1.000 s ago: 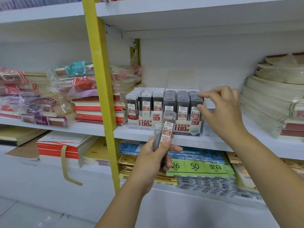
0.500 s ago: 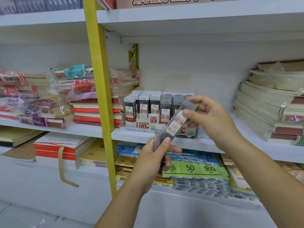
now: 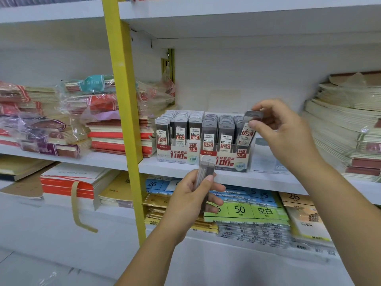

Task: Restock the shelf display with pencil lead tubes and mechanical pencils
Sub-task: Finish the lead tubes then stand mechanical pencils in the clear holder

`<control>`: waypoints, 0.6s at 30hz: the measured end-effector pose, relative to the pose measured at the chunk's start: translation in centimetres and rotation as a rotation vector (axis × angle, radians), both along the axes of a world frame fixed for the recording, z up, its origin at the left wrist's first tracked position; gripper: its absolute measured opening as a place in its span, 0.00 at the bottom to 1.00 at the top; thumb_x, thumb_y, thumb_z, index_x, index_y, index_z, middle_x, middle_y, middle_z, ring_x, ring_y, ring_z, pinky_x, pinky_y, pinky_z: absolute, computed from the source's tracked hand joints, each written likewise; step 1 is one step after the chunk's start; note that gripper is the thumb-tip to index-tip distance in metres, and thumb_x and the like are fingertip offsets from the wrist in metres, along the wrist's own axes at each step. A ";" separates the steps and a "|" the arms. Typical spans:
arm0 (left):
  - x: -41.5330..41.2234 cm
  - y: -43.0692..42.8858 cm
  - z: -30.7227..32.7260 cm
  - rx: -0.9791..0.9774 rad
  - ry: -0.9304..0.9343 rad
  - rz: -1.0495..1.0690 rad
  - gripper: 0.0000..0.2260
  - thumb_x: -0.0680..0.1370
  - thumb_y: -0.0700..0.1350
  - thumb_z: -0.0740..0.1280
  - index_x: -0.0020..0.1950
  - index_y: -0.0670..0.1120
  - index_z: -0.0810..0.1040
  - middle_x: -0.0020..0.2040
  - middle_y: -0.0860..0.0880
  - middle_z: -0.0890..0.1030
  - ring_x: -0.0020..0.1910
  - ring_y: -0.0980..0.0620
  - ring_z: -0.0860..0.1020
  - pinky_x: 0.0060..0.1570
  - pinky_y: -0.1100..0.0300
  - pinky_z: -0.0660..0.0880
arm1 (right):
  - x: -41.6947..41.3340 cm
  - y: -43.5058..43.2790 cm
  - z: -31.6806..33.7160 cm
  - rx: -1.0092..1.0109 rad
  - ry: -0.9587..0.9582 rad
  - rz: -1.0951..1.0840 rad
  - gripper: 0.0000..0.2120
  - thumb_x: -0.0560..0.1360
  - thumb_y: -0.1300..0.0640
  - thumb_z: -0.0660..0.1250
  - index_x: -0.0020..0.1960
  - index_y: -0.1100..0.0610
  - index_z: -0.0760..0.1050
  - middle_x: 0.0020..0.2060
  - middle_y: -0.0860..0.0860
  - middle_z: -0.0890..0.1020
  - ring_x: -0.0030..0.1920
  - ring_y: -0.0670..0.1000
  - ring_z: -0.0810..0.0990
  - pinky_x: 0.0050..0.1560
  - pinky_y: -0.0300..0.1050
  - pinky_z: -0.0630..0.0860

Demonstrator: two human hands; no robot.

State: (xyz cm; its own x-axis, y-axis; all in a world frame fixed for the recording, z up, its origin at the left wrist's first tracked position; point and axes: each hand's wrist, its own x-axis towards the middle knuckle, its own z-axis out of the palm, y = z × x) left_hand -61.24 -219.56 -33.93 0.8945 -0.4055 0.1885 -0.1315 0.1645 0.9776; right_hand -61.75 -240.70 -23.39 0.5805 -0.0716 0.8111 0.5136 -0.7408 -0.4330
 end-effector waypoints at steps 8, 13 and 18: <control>0.1 0.0 -0.4 0.049 -0.060 0.043 0.08 0.83 0.51 0.62 0.59 0.56 0.78 0.46 0.50 0.87 0.40 0.52 0.85 0.41 0.60 0.82 | 1.4 -0.1 -1.0 -0.126 0.025 -0.171 0.13 0.74 0.58 0.71 0.55 0.45 0.76 0.43 0.40 0.75 0.45 0.39 0.71 0.45 0.31 0.66; 0.2 0.0 -0.2 0.063 -0.097 0.048 0.08 0.84 0.52 0.61 0.60 0.56 0.77 0.45 0.50 0.86 0.35 0.56 0.81 0.38 0.62 0.80 | 1.5 -0.6 -1.8 -0.251 0.037 -0.352 0.15 0.73 0.55 0.72 0.60 0.52 0.80 0.49 0.46 0.70 0.57 0.52 0.67 0.54 0.41 0.62; -0.1 0.1 -0.1 0.090 -0.135 0.060 0.09 0.84 0.52 0.60 0.53 0.58 0.80 0.44 0.51 0.86 0.34 0.57 0.78 0.39 0.62 0.79 | -0.1 0.6 -2.1 -0.315 -0.046 -0.362 0.16 0.77 0.61 0.68 0.65 0.58 0.77 0.53 0.55 0.76 0.55 0.54 0.71 0.54 0.38 0.64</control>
State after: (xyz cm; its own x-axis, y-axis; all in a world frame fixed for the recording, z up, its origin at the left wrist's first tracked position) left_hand -61.33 -219.50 -34.06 0.8866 -0.3725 0.2741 -0.2696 0.0651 0.9608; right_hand -61.86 -240.12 -25.51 0.5270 -0.0094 0.8498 0.2120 -0.9669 -0.1422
